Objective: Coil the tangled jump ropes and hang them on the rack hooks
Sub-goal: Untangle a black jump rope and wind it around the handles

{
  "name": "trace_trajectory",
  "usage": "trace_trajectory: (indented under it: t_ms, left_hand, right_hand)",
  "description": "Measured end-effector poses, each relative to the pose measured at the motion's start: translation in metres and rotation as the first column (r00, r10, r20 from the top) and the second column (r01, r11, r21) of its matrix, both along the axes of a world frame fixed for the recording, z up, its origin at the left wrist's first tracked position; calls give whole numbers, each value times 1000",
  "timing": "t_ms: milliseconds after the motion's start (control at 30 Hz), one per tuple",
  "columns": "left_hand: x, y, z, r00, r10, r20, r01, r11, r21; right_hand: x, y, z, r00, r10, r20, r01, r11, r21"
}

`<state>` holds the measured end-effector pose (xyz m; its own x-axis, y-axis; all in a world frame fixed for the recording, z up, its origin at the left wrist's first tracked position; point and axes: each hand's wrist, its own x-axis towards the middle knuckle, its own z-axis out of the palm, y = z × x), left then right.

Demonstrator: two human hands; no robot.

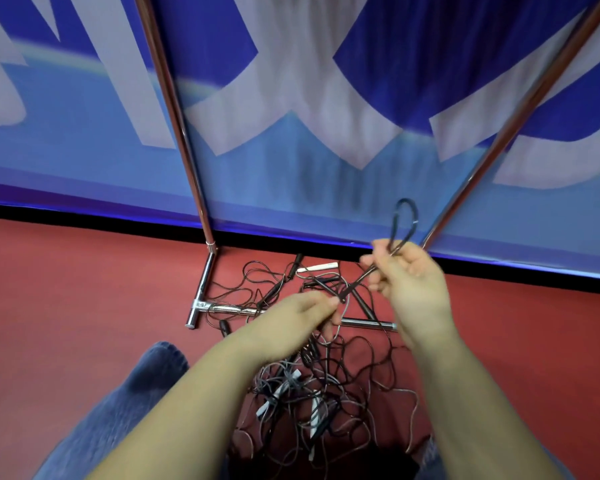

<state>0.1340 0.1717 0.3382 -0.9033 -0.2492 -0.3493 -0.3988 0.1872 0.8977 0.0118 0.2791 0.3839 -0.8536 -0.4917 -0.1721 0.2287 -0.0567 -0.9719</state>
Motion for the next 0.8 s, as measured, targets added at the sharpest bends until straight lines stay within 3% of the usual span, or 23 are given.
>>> trace_trajectory:
  t_ms: [67, 133, 233, 300, 367, 433, 500, 700, 800]
  left_hand:
    - [1, -1, -5, 998, -17, 60, 18, 1000, -15]
    - [0, 1, -6, 999, -9, 52, 9, 1000, -4]
    - [-4, 0, -2, 994, 107, -10, -107, 994, -12]
    - [-7, -1, 2, 966, 256, -39, -251, 963, 99]
    - [-11, -1, 6, 912, 409, -35, -388, 887, 249]
    - [-12, -2, 10, 844, 535, -35, -488, 794, 361]
    - [-12, -5, 12, 770, 638, -24, -556, 689, 465]
    - [-11, -16, 11, 611, 791, 28, -607, 446, 657]
    - [-11, -20, 12, 628, 776, 58, -603, 437, 668]
  right_hand:
    - [-20, 10, 5, 984, -174, 37, 176, 982, -74]
    - [-35, 19, 7, 972, -211, 106, 225, 965, -134]
    - [-33, 18, 4, 984, -37, 173, 53, 994, -92]
    - [-22, 13, -1, 979, 156, 129, -171, 978, 115]
    - [-9, 10, -9, 905, 422, 52, -413, 841, 349]
    - [5, 7, -20, 730, 680, 70, -639, 642, 424]
    - [15, 3, -33, 628, 775, 73, -708, 529, 468]
    - [19, -3, -39, 701, 709, -76, -481, 548, 684]
    - [23, -9, -35, 756, 653, 42, -559, 612, 559]
